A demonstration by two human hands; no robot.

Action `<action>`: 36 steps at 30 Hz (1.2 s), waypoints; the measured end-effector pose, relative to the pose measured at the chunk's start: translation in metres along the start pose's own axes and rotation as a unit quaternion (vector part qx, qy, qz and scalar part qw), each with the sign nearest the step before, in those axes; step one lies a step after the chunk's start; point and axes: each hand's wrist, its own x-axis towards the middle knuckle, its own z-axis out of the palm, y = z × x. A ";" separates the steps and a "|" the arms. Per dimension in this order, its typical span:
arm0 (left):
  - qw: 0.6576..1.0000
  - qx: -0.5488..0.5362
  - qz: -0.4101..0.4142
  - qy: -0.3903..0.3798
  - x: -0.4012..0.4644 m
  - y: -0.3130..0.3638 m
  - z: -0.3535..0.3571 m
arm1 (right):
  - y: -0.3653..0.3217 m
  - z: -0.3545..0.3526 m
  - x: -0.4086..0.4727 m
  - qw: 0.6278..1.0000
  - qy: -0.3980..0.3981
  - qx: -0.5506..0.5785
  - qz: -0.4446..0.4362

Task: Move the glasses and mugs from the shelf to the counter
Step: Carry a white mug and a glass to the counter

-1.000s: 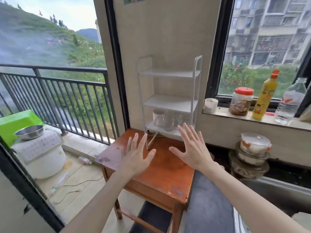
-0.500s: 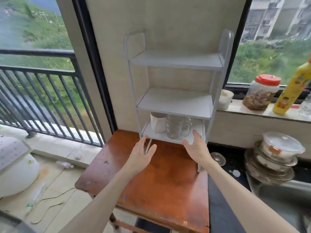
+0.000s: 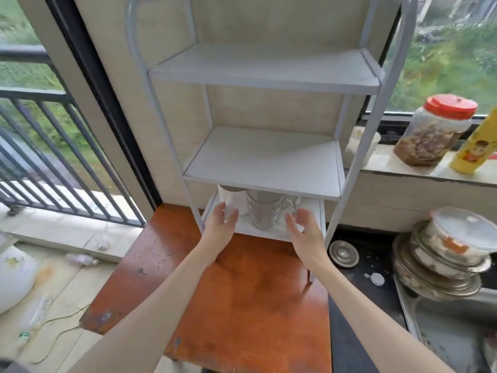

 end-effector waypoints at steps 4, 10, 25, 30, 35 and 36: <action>0.999 -0.041 -0.008 0.017 0.006 0.000 0.001 | -0.005 0.003 0.001 0.999 -0.039 0.002 -0.016; 0.999 -0.046 -0.023 -0.008 0.003 0.003 -0.006 | -0.015 0.010 0.003 0.993 -0.088 0.070 0.023; 0.996 -0.073 0.008 -0.050 -0.091 -0.021 -0.042 | -0.022 -0.010 -0.129 0.993 -0.038 0.097 0.048; 0.992 -0.045 0.028 -0.114 -0.151 -0.026 -0.032 | -0.014 -0.046 -0.212 0.991 0.043 0.123 0.032; 0.974 -0.034 0.078 -0.208 -0.218 -0.008 0.012 | 0.004 -0.109 -0.291 0.981 0.148 0.116 0.057; 0.969 -0.033 0.091 -0.225 -0.232 -0.003 0.024 | 0.009 -0.125 -0.307 0.975 0.178 0.112 0.065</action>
